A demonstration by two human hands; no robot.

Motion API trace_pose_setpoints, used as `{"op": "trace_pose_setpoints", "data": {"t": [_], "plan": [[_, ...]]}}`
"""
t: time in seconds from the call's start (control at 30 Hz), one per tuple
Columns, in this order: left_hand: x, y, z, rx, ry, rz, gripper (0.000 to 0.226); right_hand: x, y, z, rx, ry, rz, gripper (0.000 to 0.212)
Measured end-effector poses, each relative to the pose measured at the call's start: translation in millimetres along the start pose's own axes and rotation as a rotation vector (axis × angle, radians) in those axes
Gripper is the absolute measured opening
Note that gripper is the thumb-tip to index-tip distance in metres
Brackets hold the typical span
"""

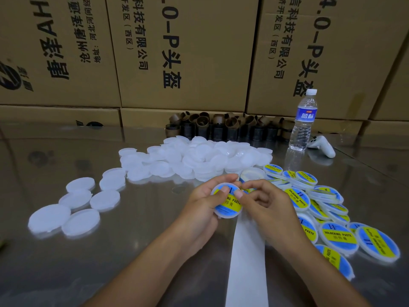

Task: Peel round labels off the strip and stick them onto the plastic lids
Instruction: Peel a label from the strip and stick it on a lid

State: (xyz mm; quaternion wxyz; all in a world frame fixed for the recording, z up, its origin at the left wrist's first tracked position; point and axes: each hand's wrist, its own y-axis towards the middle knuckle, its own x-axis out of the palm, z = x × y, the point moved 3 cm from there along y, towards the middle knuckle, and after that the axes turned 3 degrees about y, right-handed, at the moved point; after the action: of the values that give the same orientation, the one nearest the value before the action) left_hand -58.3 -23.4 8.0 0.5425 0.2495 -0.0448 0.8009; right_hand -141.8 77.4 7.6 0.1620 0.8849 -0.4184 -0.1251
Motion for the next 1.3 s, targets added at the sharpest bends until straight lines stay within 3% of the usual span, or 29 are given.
{"op": "trace_pose_setpoints", "data": {"t": [0.13,0.33,0.53,0.77,1.1,1.3], "plan": [[-1.1,1.2,-1.8,0.009,0.009,-0.012,0.026,1.0,-1.5,-0.9,0.037,0.025,-0.033,0.024],[-5.0,-0.8,-8.3,-0.009,0.312,0.057,0.02,-1.7,-0.4,0.3,-0.002,0.002,0.025,0.008],[-6.5,-1.4,-5.5,0.028,0.346,0.112,0.021,2.3,-3.2,-1.9,-0.015,-0.08,-0.051,0.011],[-5.1,-2.1,-8.1,-0.007,0.345,0.044,0.017,-2.8,-1.8,-3.5,-0.043,-0.045,0.059,0.01],[-8.5,-1.9,-6.3,0.007,0.351,0.1,0.019,2.7,-3.1,-3.6,-0.102,-0.083,-0.052,0.032],[-9.9,0.0,-7.1,-0.009,0.328,0.165,0.016,0.3,-1.5,-1.6,-0.101,-0.067,-0.028,0.039]]}}
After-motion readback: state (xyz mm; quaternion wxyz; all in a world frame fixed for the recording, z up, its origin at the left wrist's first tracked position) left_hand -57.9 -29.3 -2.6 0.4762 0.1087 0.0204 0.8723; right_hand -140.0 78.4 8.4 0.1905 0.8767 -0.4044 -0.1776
